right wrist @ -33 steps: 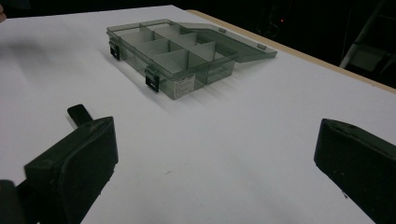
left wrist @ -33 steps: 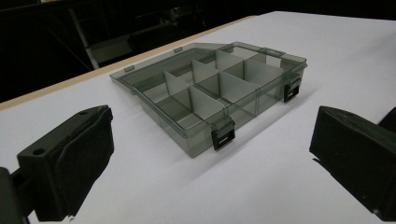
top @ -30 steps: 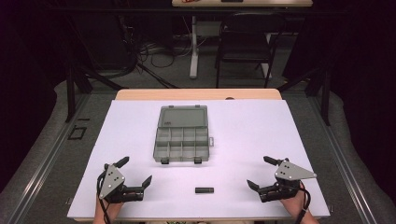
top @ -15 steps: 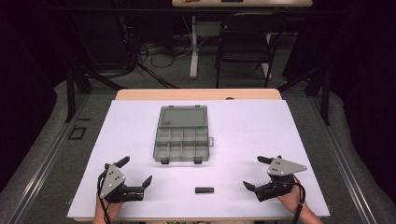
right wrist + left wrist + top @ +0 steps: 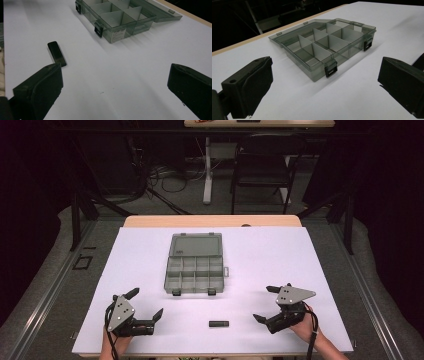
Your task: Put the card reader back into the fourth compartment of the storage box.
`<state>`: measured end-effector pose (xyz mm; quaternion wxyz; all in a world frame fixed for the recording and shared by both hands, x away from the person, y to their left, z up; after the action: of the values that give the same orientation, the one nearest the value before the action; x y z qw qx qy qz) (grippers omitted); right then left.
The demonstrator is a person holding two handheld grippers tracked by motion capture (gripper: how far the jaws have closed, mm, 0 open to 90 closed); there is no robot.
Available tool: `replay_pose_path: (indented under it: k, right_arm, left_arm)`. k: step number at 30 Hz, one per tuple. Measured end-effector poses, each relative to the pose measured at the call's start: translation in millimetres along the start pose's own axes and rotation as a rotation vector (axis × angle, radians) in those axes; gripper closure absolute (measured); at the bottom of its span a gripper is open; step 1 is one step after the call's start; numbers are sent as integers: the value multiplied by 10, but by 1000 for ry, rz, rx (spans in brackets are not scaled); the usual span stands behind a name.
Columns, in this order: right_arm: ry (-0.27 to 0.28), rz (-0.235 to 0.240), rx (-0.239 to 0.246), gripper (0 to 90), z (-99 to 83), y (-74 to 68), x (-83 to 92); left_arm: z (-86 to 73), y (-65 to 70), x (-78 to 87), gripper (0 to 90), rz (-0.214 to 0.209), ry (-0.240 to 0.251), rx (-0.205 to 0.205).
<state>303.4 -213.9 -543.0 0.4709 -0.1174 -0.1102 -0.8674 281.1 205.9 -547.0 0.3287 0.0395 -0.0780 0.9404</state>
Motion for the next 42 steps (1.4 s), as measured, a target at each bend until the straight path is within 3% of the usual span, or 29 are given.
replay_pose_path:
  k: [21,42]
  right_arm:
    - [-9,77,6,0,113,-86,-250]
    - [-40,189,33,0,209,-240,-575]
  left_arm:
    - [-11,4,-25,0,-18,-17,-2]
    - [-7,4,-36,1,-24,-15,-5]
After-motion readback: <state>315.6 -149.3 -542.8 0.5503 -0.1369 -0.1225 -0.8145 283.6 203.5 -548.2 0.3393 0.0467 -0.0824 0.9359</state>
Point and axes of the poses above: each handheld gripper's, and its own axes: x roughly backward along the jaws, z roughly out of its top, y roughly to its right, the point moved 4 cm from there along -x, roughly forward along the jaws, and after that the axes turned 13 degrees about y, right-handed, at the moved point
